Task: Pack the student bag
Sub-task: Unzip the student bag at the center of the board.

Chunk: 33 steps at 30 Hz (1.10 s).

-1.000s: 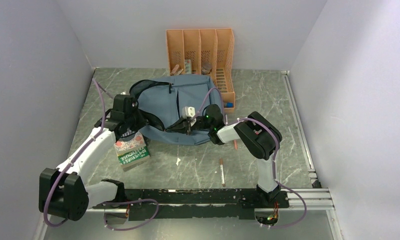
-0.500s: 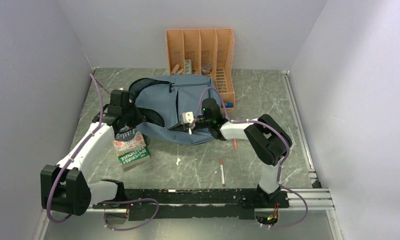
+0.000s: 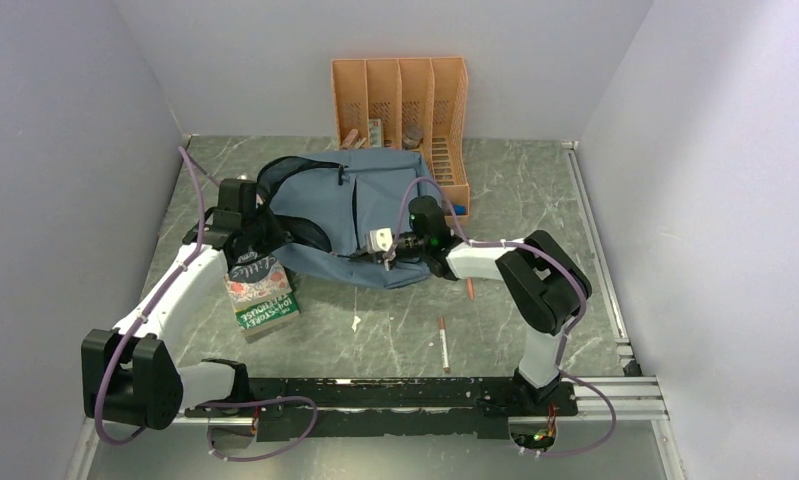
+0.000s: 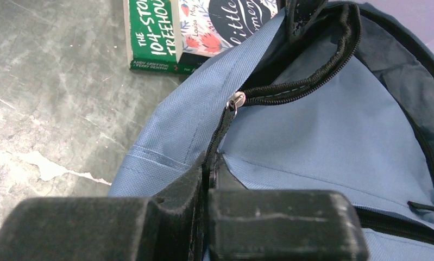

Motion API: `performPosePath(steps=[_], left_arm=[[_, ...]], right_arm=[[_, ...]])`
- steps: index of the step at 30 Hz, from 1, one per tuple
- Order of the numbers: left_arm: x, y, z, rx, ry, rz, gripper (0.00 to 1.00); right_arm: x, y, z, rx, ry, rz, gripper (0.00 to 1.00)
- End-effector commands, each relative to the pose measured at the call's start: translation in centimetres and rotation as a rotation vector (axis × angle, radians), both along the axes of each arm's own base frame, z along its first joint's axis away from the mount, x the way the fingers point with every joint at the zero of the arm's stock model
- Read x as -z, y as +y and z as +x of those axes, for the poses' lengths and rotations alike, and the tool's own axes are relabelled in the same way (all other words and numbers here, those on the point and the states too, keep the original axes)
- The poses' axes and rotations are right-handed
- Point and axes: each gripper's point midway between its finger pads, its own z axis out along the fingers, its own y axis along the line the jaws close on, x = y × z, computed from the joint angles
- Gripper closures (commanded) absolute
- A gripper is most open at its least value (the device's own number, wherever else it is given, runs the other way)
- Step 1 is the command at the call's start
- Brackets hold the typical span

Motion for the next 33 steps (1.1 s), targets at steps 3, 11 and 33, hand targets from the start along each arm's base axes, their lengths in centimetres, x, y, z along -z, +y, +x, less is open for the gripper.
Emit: performPosePath(steps=[3,11,33], left_arm=[[-2.2,3.4,2.1,-0.091,-0.094,0.088,0.95],[-1.1,0.0,2.2,0.075,-0.117,-0.016,0.95],[-0.2,-2.5,0.4,0.245,-0.192,-0.030,0.95]], right_arm=[[0.4,-2.3,0.0,0.018,0.062,-0.026,1.00],[-2.8,-1.2,-0.3,0.102,0.155,0.086,0.79],[-5.1,3.8,3.7,0.723,0.703,0.034,0.00]])
